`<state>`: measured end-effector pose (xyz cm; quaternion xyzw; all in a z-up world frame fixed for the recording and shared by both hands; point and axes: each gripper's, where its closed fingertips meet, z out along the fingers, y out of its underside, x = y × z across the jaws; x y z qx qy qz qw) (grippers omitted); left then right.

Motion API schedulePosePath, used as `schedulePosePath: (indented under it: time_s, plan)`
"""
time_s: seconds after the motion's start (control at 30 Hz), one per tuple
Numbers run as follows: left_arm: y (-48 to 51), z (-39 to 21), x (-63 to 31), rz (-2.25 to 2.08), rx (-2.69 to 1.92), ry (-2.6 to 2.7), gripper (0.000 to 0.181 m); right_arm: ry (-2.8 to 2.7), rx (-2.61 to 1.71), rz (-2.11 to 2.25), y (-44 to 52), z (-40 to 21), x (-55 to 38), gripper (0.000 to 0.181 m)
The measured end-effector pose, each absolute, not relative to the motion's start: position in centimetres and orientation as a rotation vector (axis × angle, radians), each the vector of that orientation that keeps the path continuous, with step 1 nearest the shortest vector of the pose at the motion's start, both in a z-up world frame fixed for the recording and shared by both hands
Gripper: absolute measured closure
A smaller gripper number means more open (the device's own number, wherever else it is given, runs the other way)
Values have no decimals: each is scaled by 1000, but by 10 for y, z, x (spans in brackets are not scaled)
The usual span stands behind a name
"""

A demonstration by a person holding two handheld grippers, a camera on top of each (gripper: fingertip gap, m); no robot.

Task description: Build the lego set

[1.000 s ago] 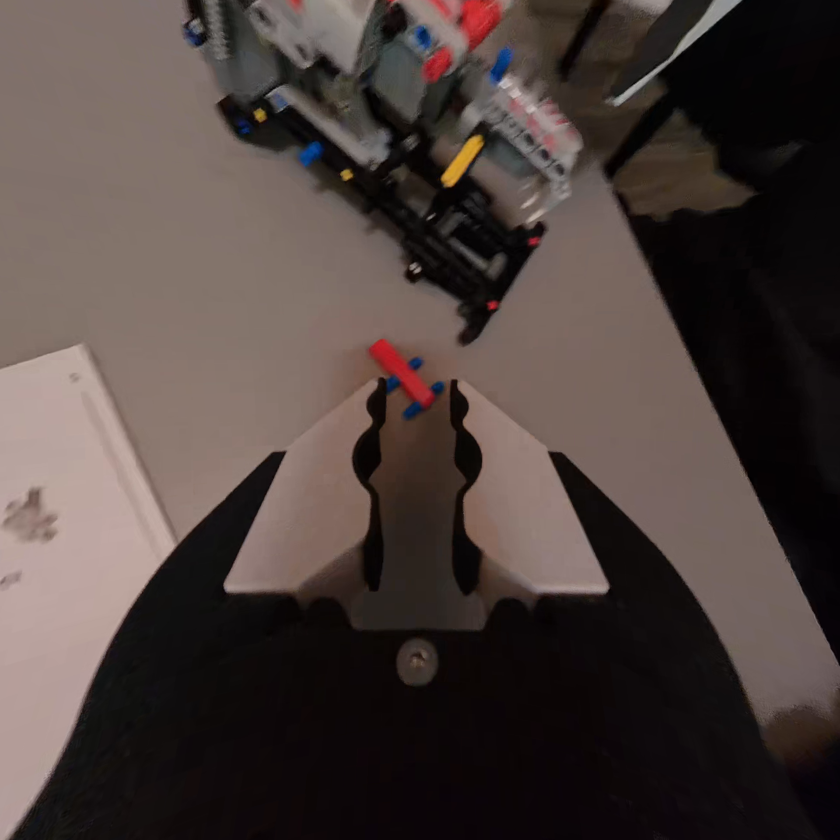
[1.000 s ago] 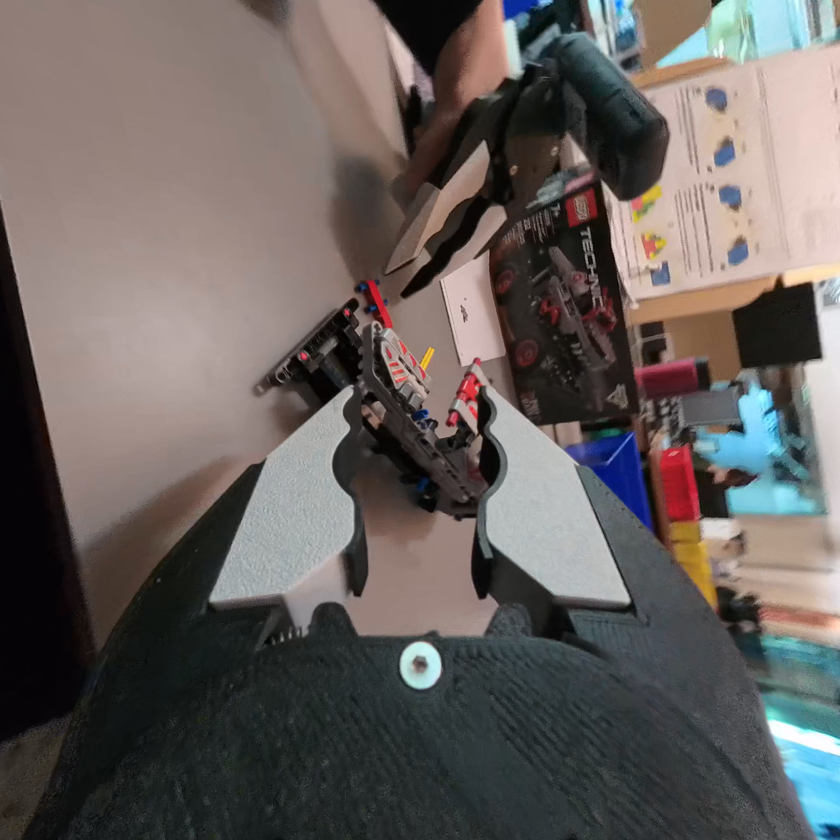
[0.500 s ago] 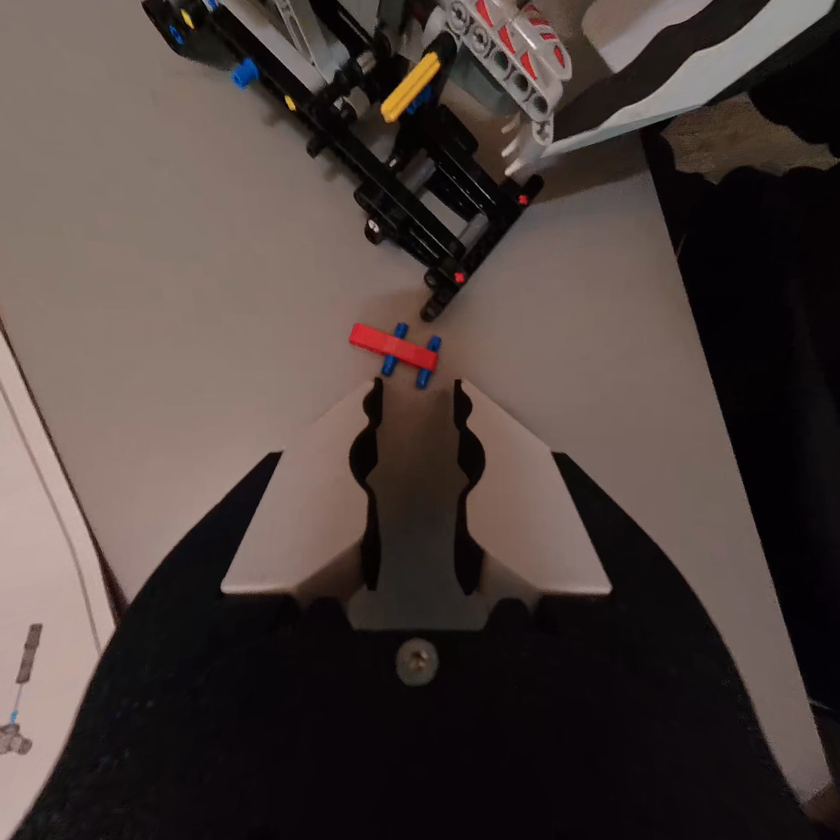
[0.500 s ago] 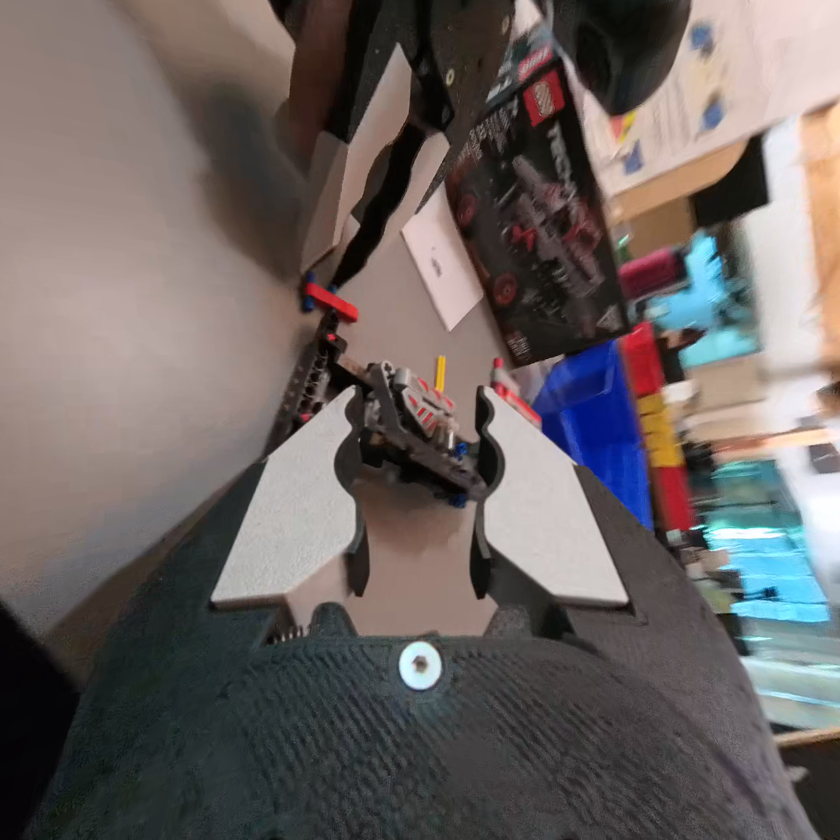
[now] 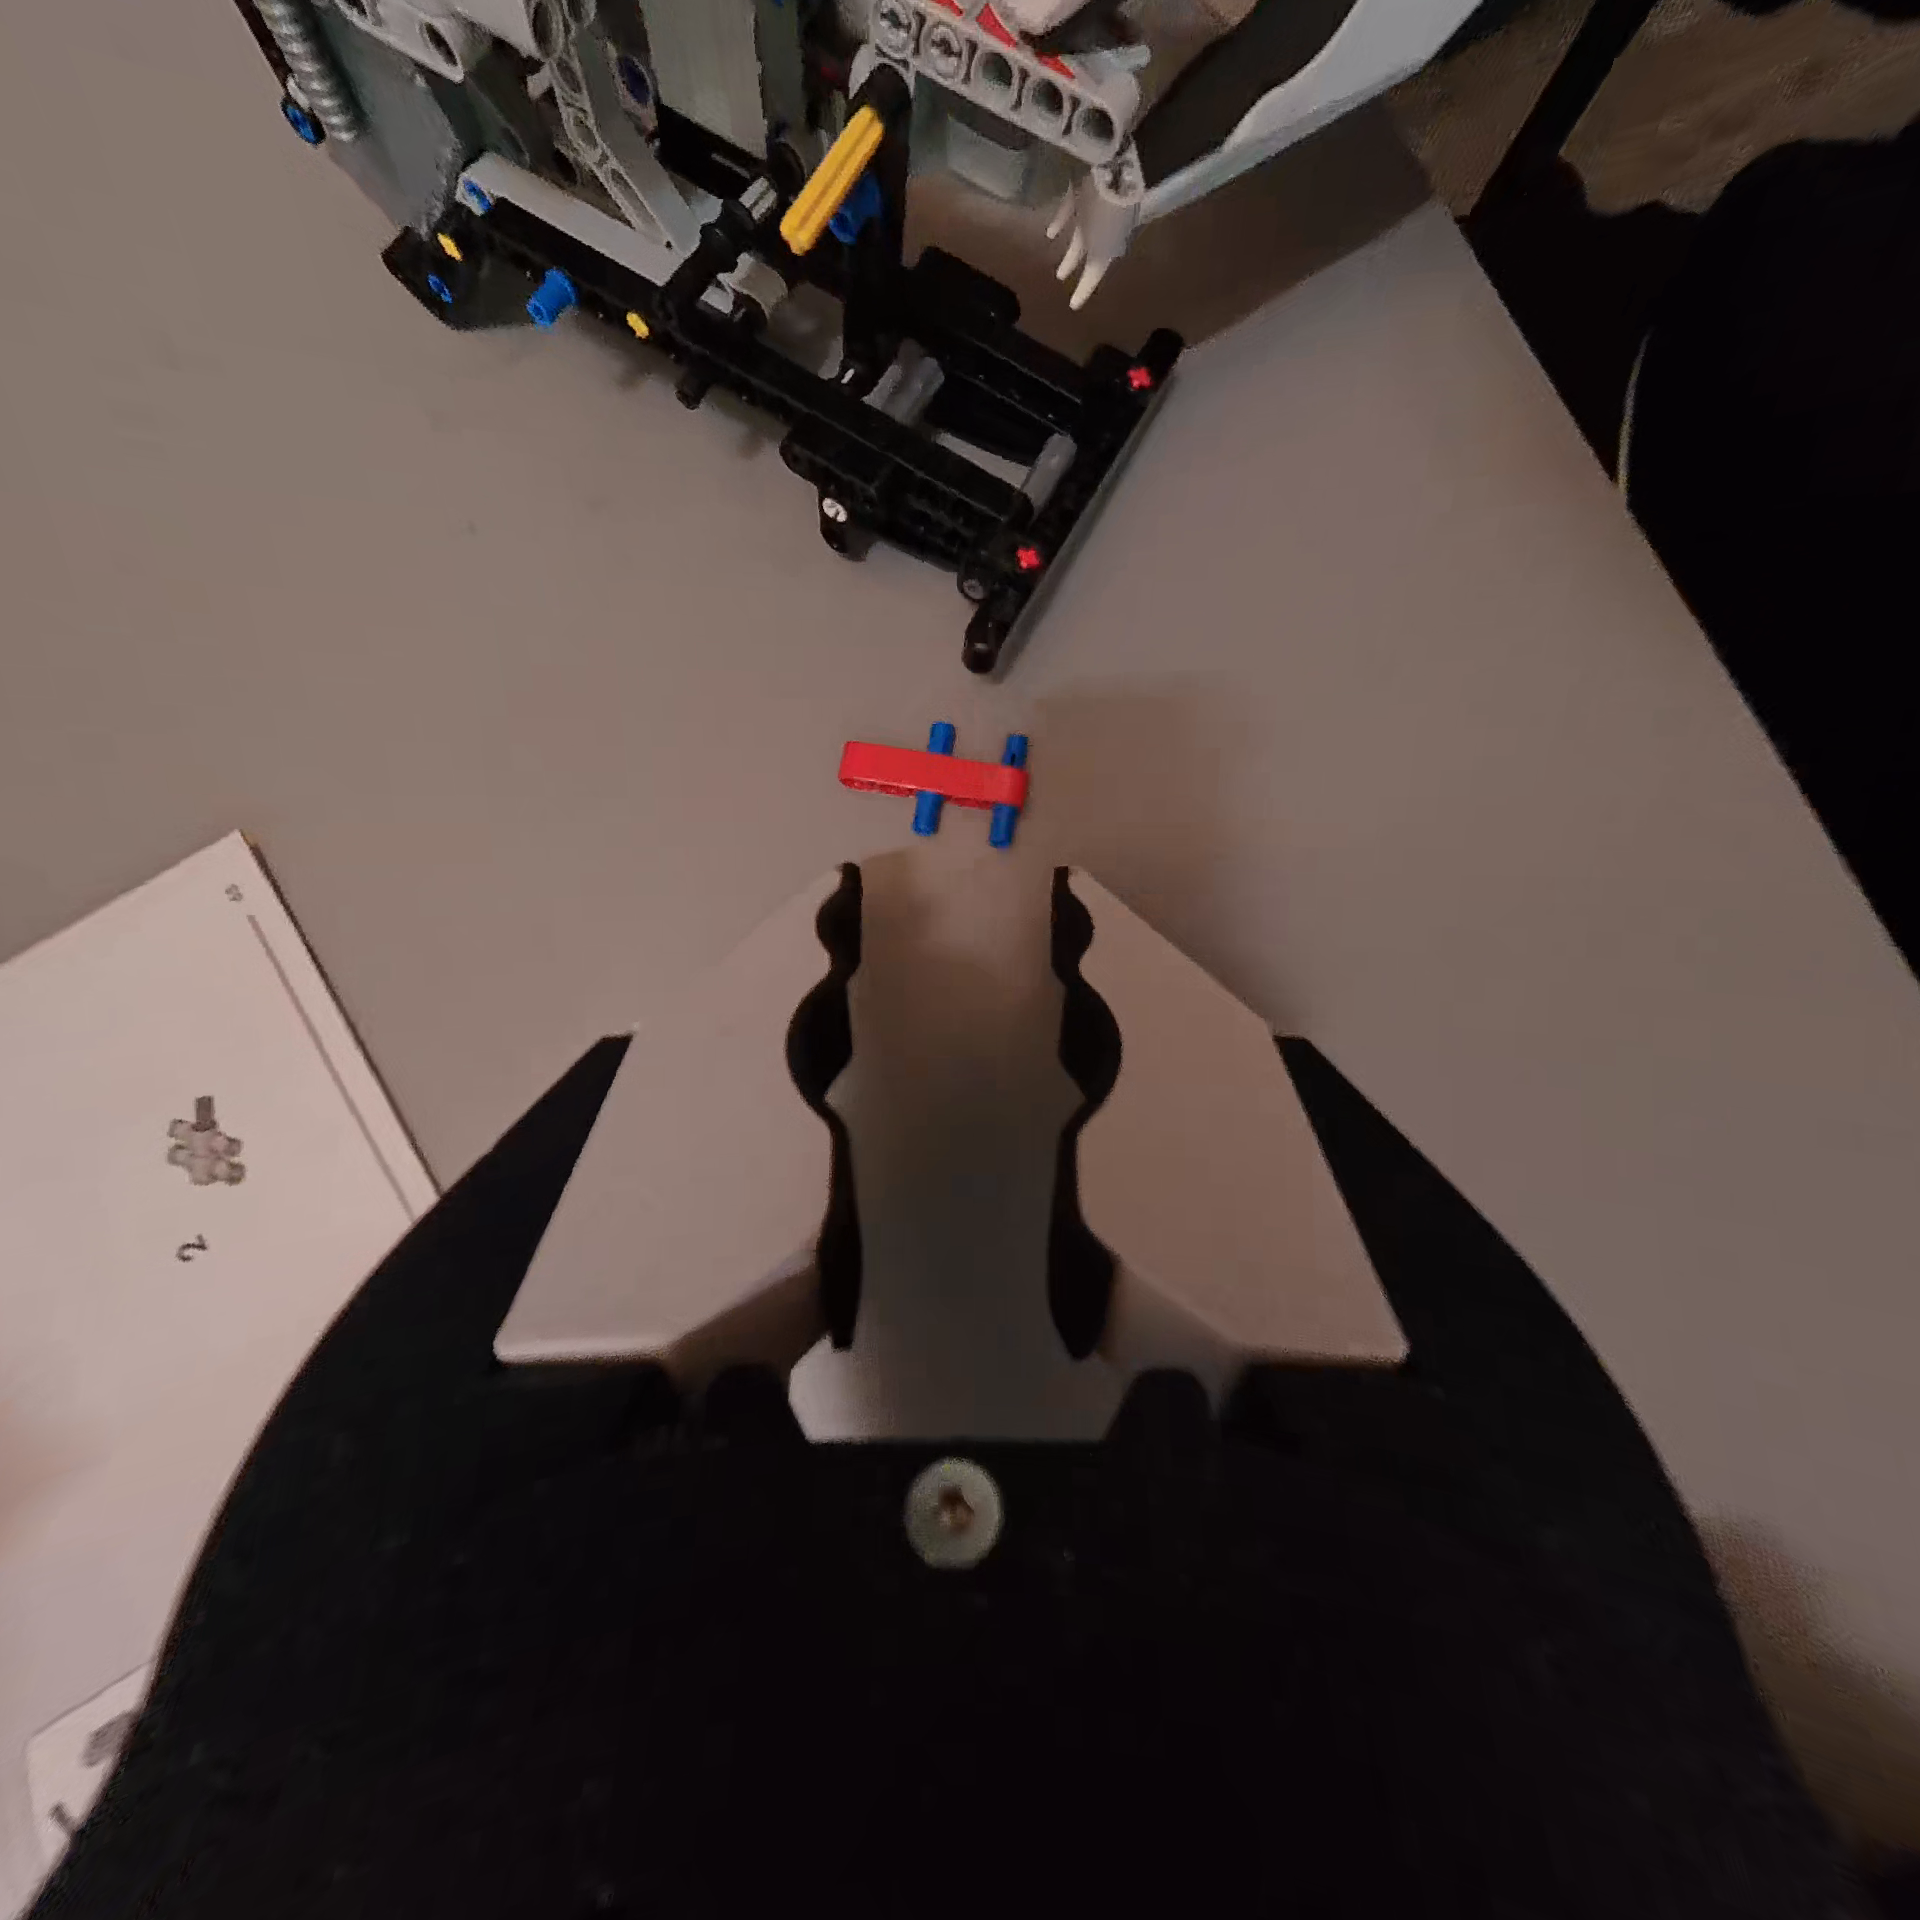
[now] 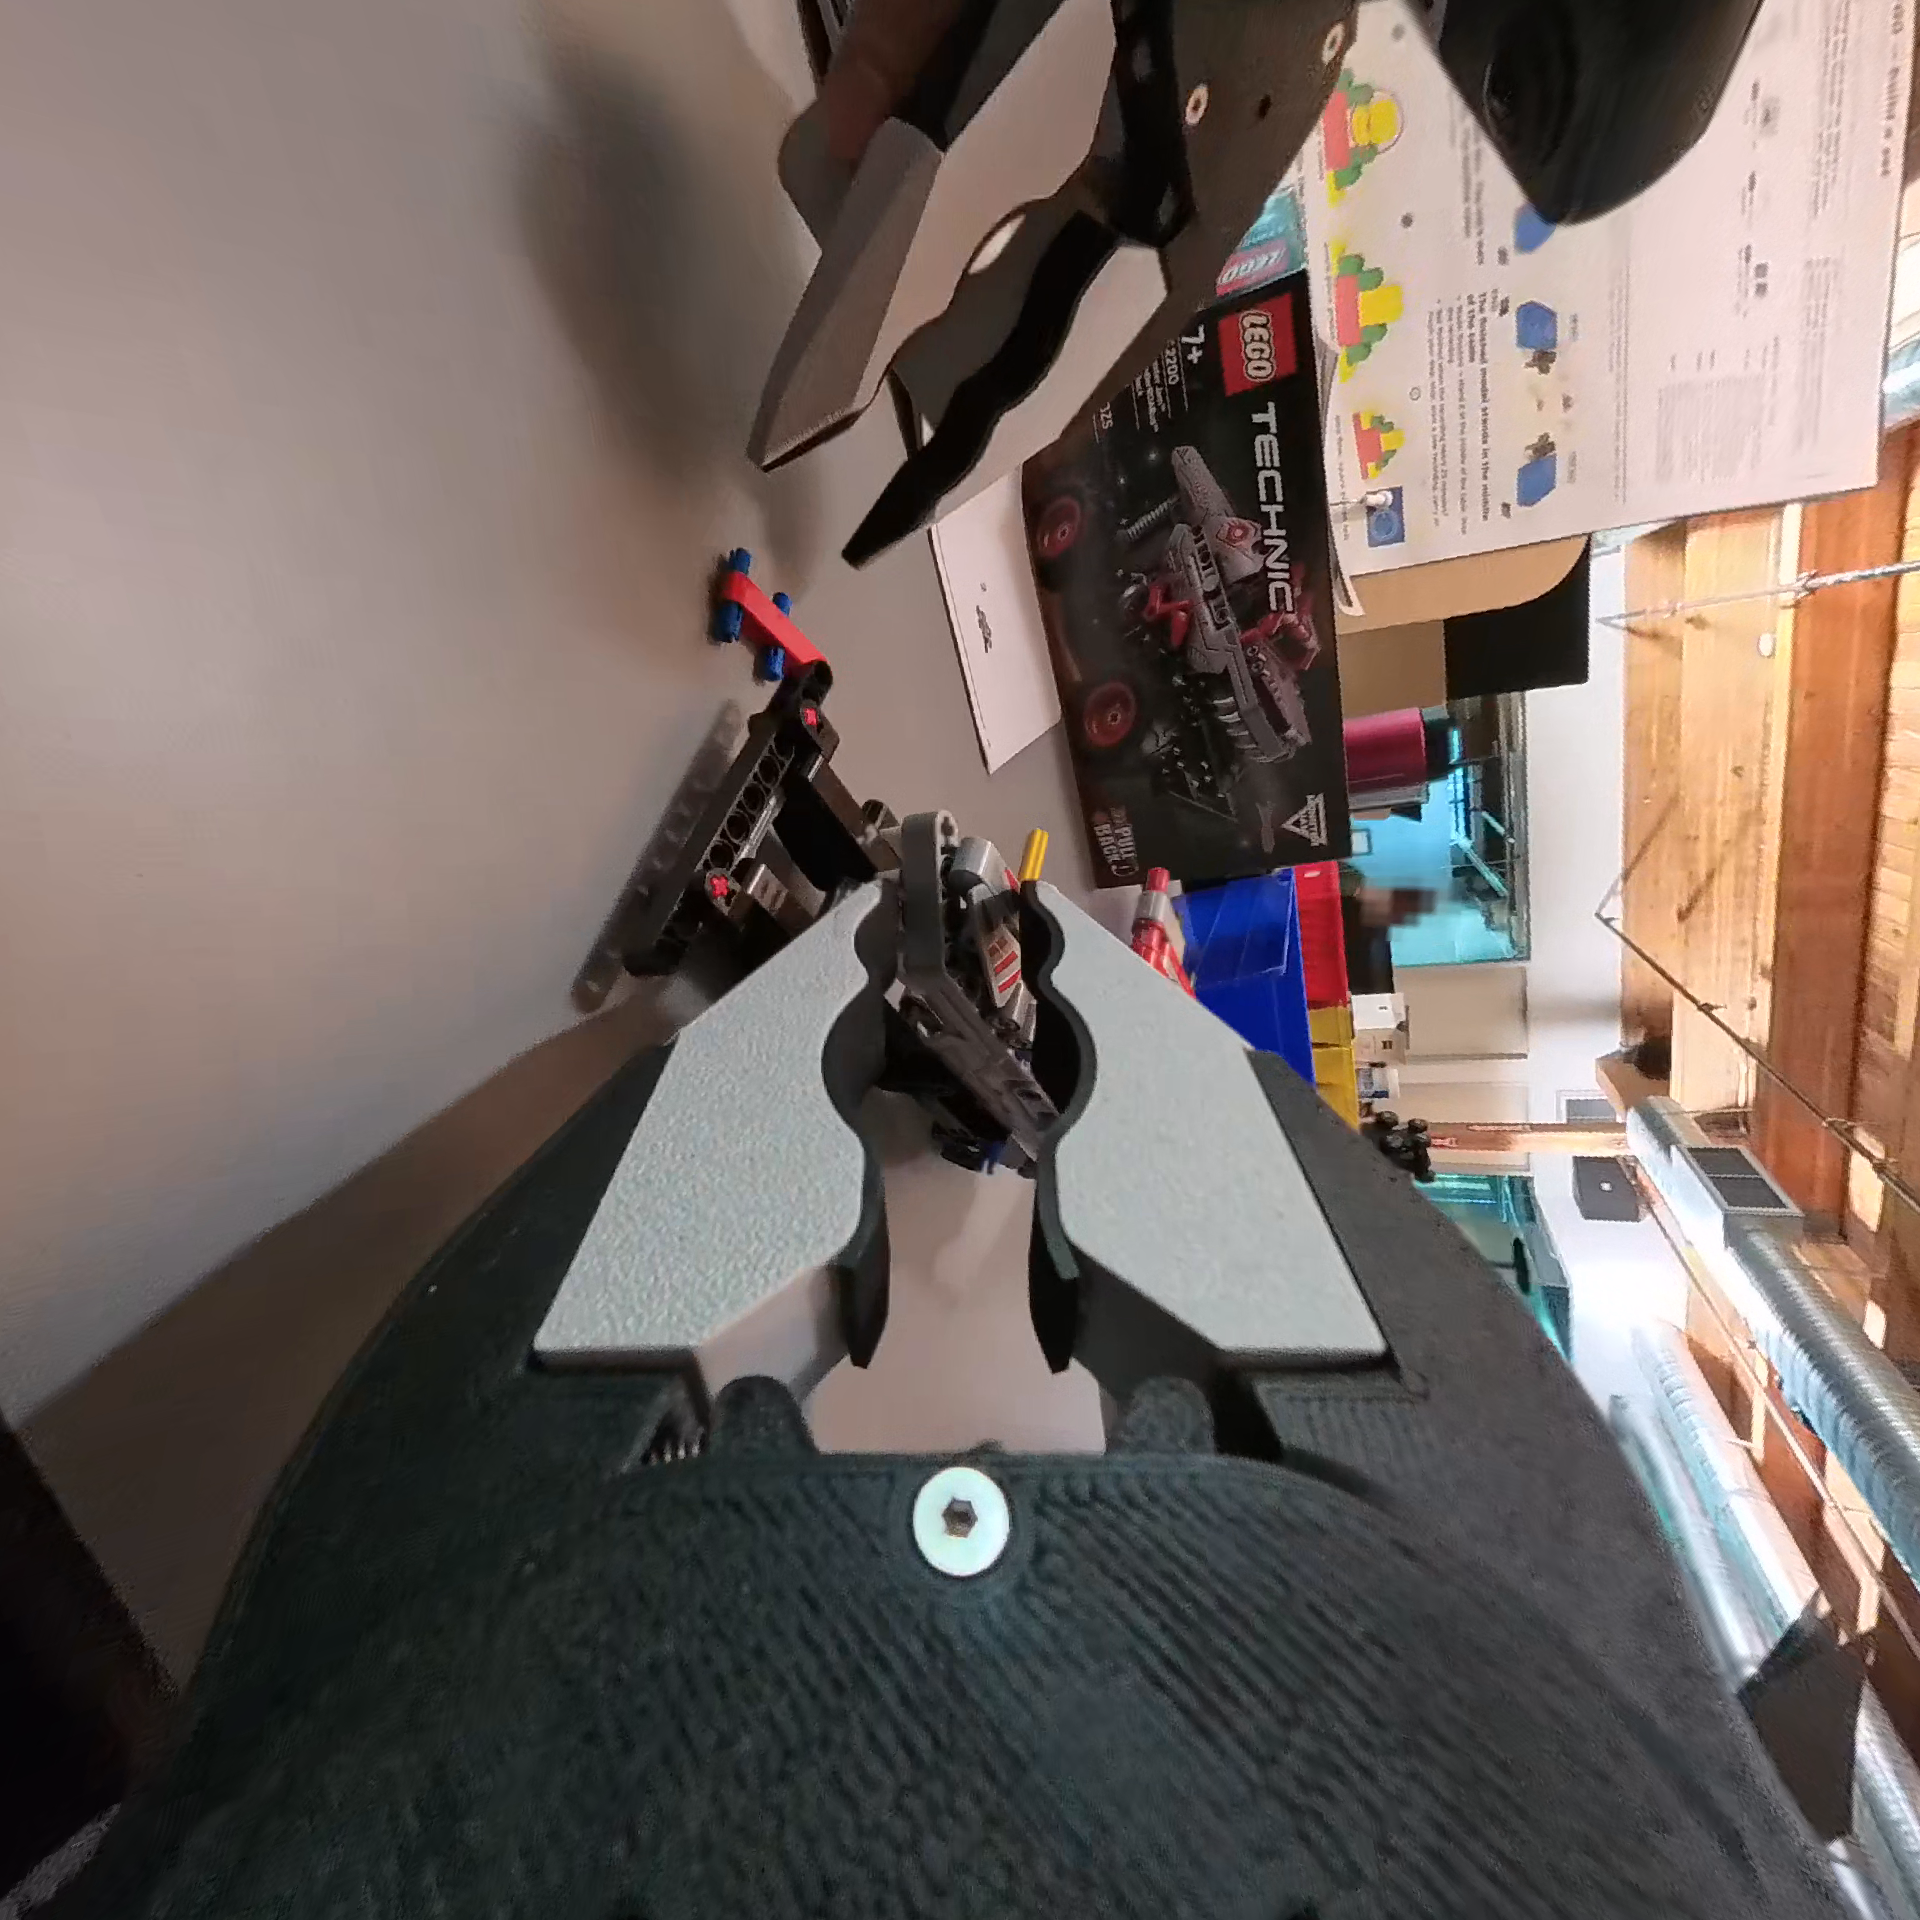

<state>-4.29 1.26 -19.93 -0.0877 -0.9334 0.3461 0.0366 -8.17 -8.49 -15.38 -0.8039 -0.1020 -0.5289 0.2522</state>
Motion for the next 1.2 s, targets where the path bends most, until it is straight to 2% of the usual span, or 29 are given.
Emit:
schedulePosePath:
  time_s: [0.03, 0.2, 0.4, 0.5, 0.73, 1.03, 1.2]
  plan:
    - [12, -199, -42, 1072, -294, -2879, 147, -296, -2174, -1449, -86, -154, -82, 160]
    - [12, -198, -39, 1084, -309, -2886, 147, -338, -2105, -1497, -80, -152, -77, 156]
    - [12, -202, -36, 1076, -315, -2911, 148, -394, -2215, -1474, -82, -156, -71, 153]
    - [10, -203, -35, 1089, -305, -2910, 148, -455, -2225, -1488, -78, -155, -70, 159]
    - [11, -196, -31, 1147, -382, -2931, 148, -474, -2234, -1519, -77, -154, -70, 161]
    - [3, -205, -40, 1141, -409, -2896, 126, -490, -2193, -1471, -80, -153, -79, 161]
    - [-8, -213, -43, 1132, -357, -2845, 125, -468, -2170, -1371, -83, -150, -87, 162]
